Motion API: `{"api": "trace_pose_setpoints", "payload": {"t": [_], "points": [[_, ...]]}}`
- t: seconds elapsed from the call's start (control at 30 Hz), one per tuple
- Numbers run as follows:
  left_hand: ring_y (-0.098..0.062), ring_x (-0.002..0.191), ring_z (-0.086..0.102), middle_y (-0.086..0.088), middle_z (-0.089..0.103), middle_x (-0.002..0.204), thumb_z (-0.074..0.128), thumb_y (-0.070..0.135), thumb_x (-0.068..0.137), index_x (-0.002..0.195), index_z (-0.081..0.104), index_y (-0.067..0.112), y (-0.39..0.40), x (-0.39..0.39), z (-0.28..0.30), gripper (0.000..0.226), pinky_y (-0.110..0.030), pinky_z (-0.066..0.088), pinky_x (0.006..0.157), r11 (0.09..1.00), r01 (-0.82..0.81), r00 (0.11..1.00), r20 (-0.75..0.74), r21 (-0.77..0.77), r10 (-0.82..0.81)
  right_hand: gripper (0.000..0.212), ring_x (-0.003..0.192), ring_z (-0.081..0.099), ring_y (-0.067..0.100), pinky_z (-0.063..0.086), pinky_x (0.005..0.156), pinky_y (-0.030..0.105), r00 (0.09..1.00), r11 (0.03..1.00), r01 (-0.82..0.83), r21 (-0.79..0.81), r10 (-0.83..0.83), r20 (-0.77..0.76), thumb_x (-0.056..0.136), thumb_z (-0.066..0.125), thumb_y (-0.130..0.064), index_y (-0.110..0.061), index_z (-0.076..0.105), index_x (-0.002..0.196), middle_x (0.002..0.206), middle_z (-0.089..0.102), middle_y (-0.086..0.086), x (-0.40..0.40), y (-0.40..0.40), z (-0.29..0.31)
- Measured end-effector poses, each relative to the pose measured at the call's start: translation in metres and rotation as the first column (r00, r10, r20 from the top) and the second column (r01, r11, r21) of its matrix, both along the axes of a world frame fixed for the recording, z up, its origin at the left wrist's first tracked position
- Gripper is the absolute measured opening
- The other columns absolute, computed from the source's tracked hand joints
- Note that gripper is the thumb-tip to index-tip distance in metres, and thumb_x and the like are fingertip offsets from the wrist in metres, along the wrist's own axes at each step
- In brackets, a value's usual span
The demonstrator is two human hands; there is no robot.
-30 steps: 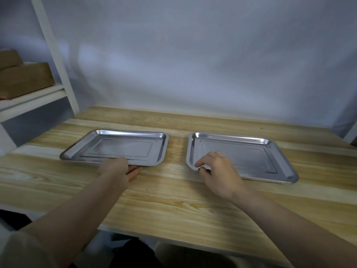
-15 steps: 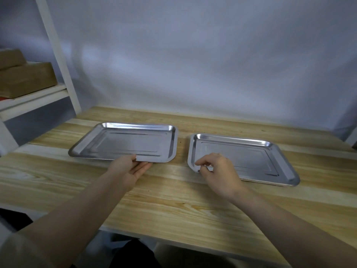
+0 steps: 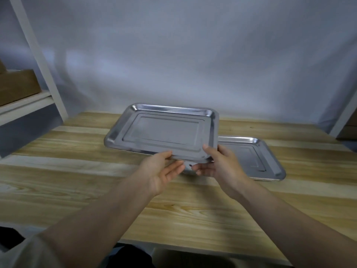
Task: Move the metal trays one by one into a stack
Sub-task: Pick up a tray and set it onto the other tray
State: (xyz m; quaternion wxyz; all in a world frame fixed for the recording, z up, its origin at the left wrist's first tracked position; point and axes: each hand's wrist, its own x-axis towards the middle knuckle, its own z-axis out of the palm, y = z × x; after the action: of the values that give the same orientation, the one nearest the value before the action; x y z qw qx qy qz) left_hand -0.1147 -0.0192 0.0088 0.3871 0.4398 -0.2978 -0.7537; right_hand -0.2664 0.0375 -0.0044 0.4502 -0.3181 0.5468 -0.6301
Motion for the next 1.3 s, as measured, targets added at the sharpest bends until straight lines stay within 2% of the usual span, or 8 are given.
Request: {"api": "trace_pose_setpoints", "payload": {"t": [0.2,0.3,0.4,0.5,0.77,0.9,1.13,1.3], "points": [[-0.029,0.086,0.072,-0.021,0.067,0.111,0.062,0.009,0.091,0.113,0.059,0.0,0.005,-0.017,-0.002,0.024,-0.037,0.062,0.066,0.995,0.054,0.998,0.036,-0.082,-0.051,0.025,0.058,0.068,0.031,0.054,0.047,0.029,0.987,0.989,0.147,-0.016,-0.146,0.06,0.097,0.041,0.003,0.005,0.051,0.119,0.1,0.063,0.026,-0.025,0.015,0.001],[-0.03,0.092,0.071,-0.017,0.068,0.107,0.061,0.013,0.091,0.116,0.057,0.009,-0.005,-0.014,0.002,0.026,-0.036,0.06,0.073,0.989,-0.081,0.996,0.035,-0.124,0.085,0.018,0.055,0.064,0.03,0.052,0.043,0.028,0.969,0.973,0.232,-0.012,-0.23,0.086,0.098,0.04,0.001,0.001,0.051,0.112,0.091,0.062,0.024,-0.046,0.025,0.001],[-0.029,0.096,0.069,-0.017,0.063,0.117,0.065,0.013,0.089,0.139,0.04,0.015,-0.021,-0.005,0.003,0.056,-0.04,0.059,0.082,0.958,-0.249,0.965,0.046,-0.142,0.258,0.018,0.054,0.063,0.028,0.051,0.044,0.03,0.957,0.959,0.284,0.002,-0.283,0.067,0.1,0.04,-0.003,-0.003,0.052,0.114,0.089,0.063,0.023,-0.066,0.037,-0.001],[-0.028,0.094,0.068,-0.015,0.058,0.123,0.065,0.01,0.088,0.145,0.036,0.016,-0.032,-0.006,-0.003,0.064,-0.042,0.057,0.086,0.914,-0.333,0.909,0.18,-0.233,0.377,0.019,0.056,0.062,0.026,0.051,0.047,0.031,0.952,0.953,0.301,0.024,-0.302,0.058,0.101,0.039,-0.006,-0.006,0.05,0.117,0.091,0.063,0.024,-0.083,0.047,-0.004],[-0.026,0.089,0.068,-0.011,0.07,0.098,0.064,0.008,0.087,0.112,0.067,0.006,-0.03,-0.039,-0.021,0.026,-0.04,0.056,0.084,0.904,-0.103,0.818,0.482,-0.415,0.314,0.025,0.07,0.06,0.021,0.056,0.069,0.042,0.813,0.852,0.515,0.095,-0.45,-0.369,0.096,0.047,-0.006,-0.013,0.05,0.119,0.087,0.057,0.004,-0.127,0.056,0.0],[-0.013,0.07,0.058,-0.003,0.068,0.086,0.067,0.01,0.085,0.107,0.071,0.006,-0.027,-0.045,-0.029,0.023,-0.028,0.045,0.066,0.899,-0.083,0.782,0.531,-0.43,0.327,0.032,0.076,0.063,0.025,0.057,0.069,0.046,0.726,0.824,0.555,0.118,-0.41,-0.552,0.092,0.05,-0.009,-0.012,0.061,0.121,0.084,0.061,0.002,-0.144,0.057,-0.01],[-0.02,0.088,0.056,-0.006,0.068,0.11,0.067,0.009,0.084,0.116,0.067,0.008,-0.027,-0.043,-0.038,0.032,-0.03,0.043,0.079,0.906,-0.039,0.747,0.59,-0.421,0.306,0.033,0.073,0.065,0.022,0.046,0.057,0.029,0.676,0.811,0.559,0.171,-0.328,-0.659,0.092,0.053,-0.019,-0.017,0.065,0.123,0.09,0.072,0.009,-0.153,0.051,-0.032],[-0.029,0.121,0.052,-0.012,0.055,0.137,0.064,0.021,0.09,0.139,0.049,0.009,-0.026,-0.041,-0.04,0.053,-0.037,0.041,0.094,0.9,0.044,0.737,0.623,-0.433,0.264,0.046,0.101,0.062,0.032,0.053,0.086,0.045,0.669,0.792,0.588,0.161,-0.365,-0.647,0.094,0.056,-0.028,-0.011,0.051,0.137,0.123,0.062,0.017,-0.159,0.052,-0.041]]}}
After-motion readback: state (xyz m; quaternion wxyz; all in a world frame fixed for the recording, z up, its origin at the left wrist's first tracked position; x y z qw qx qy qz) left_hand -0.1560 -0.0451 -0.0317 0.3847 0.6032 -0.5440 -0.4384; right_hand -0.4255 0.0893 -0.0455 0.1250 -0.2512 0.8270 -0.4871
